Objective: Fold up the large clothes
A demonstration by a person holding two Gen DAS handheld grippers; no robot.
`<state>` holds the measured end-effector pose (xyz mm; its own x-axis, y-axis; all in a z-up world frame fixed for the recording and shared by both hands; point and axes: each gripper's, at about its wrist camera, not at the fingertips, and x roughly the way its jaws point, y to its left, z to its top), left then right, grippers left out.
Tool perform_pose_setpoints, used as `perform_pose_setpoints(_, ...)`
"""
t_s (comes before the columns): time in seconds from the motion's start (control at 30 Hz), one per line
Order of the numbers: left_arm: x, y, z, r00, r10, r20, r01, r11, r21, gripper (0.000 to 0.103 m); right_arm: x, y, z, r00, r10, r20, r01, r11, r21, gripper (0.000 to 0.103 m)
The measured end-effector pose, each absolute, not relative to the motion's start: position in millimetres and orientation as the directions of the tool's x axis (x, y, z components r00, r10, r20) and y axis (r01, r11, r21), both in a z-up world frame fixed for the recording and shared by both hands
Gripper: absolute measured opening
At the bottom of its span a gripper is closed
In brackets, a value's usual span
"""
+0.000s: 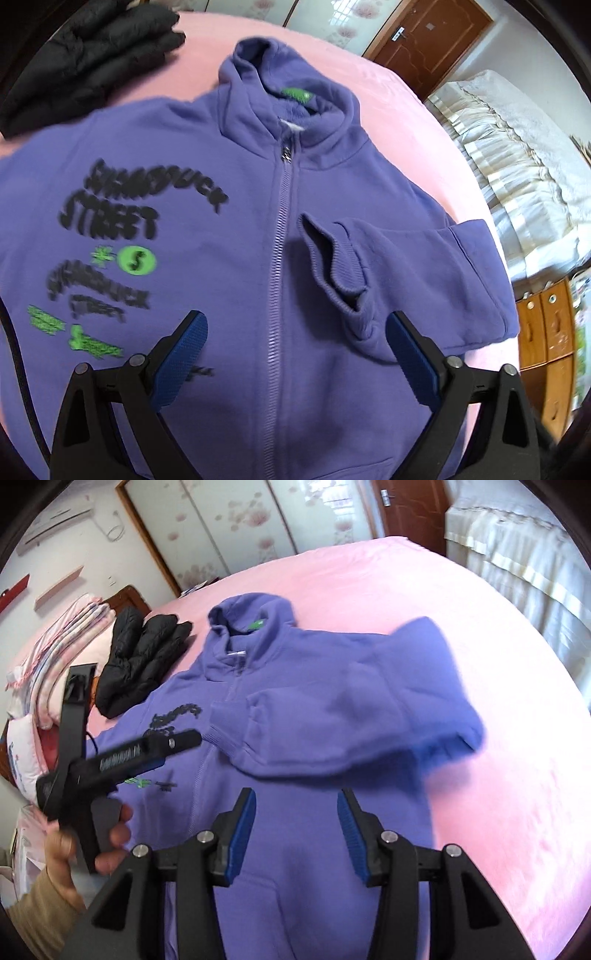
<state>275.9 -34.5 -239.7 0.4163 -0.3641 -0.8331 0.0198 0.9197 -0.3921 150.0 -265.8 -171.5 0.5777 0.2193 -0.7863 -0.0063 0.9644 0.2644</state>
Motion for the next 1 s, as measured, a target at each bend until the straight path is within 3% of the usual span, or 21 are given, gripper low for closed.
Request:
perform_pose_setpoints(0.1, 288.5, -48.9, -246.5, 0.384, -0.378, -0.842, 0.017, 0.915, -0.403, 0.082, 135.1, -275.6, -176.5, 0.579, 0.198, -0.791, 0.025, 0.965, 0.261, 0.046)
perform_pose_setpoints(0.13, 292.4, -54.5, -248.8, 0.371, -0.381, -0.847, 0.021, 0.915, -0.403, 0.07, 131.1, -278.9, -179.2, 0.576, 0.194, -0.794, 0.037, 0.964, 0.262, 0.046)
perform_pose_setpoints(0.2, 301.5, -69.4, -254.3, 0.332, -0.377, -0.865, 0.039, 0.922, -0.386, 0.04, 125.0, -285.4, -184.5, 0.567, 0.189, -0.802, 0.053, 0.963, 0.265, 0.046)
perform_pose_setpoints(0.23, 305.2, -75.8, -256.5, 0.315, -0.372, -0.873, 0.052, 0.926, -0.375, 0.008, 122.3, -288.9, -188.0, 0.563, 0.175, -0.808, 0.064, 0.965, 0.253, 0.046)
perform_pose_setpoints(0.37, 318.4, -92.6, -240.7, 0.342, -0.299, -0.891, 0.079, 0.954, -0.29, 0.007, 125.1, -299.7, -200.0, 0.547, 0.096, -0.832, 0.113, 0.976, 0.187, 0.046)
perform_pose_setpoints(0.67, 347.4, -57.9, -144.5, 0.629, -0.145, -0.764, 0.063, 0.989, -0.135, 0.007, 174.7, -334.9, -222.7, 0.564, 0.013, -0.826, 0.237, 0.955, 0.176, 0.046)
perform_pose_setpoints(0.77, 356.8, -36.1, -150.5, 0.631, -0.091, -0.771, 0.016, 0.994, -0.104, 0.007, 194.9, -331.8, -230.6, 0.555, -0.002, -0.832, 0.241, 0.957, 0.159, 0.046)
perform_pose_setpoints(1.0, 361.9, -3.1, -237.3, 0.492, -0.026, -0.87, -0.079, 0.994, -0.075, 0.008, 212.6, -322.8, -245.3, 0.511, -0.072, -0.857, 0.268, 0.96, 0.079, 0.046)
